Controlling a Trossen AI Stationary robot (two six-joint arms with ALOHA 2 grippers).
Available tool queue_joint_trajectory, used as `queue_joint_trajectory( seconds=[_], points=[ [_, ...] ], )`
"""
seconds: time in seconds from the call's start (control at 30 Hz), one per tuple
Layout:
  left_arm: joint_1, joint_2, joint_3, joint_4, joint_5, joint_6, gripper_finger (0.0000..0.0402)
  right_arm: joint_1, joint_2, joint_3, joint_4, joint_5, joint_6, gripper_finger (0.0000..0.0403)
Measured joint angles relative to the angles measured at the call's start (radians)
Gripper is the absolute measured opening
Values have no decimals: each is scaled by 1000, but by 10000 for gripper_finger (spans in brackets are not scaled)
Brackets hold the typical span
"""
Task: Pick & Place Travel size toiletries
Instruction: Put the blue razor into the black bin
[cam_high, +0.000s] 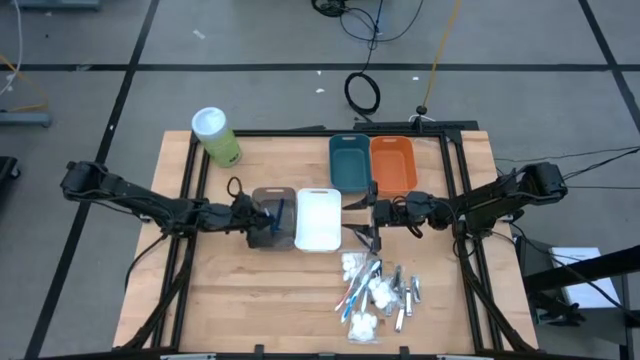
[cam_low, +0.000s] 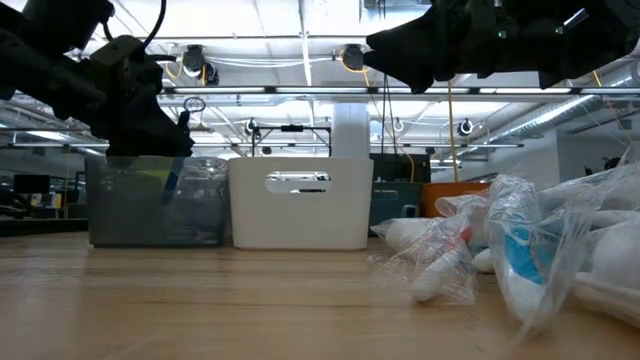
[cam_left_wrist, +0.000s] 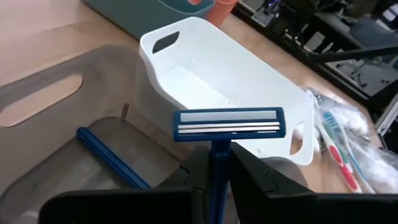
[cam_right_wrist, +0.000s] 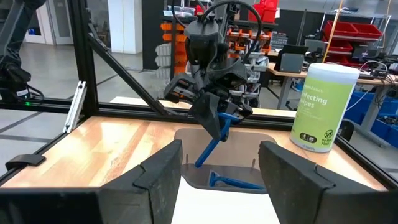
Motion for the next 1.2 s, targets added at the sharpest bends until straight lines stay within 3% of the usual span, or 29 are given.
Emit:
queue_joint_trajectory(
  seconds=[0.17,1.2],
  points=[
    [0,0,0,2,0,2,64,0,0,0,-7,0,0,201],
    [0,0,0,1,21,-47,75,0,0,-1,-14,0,0,201]
  ],
)
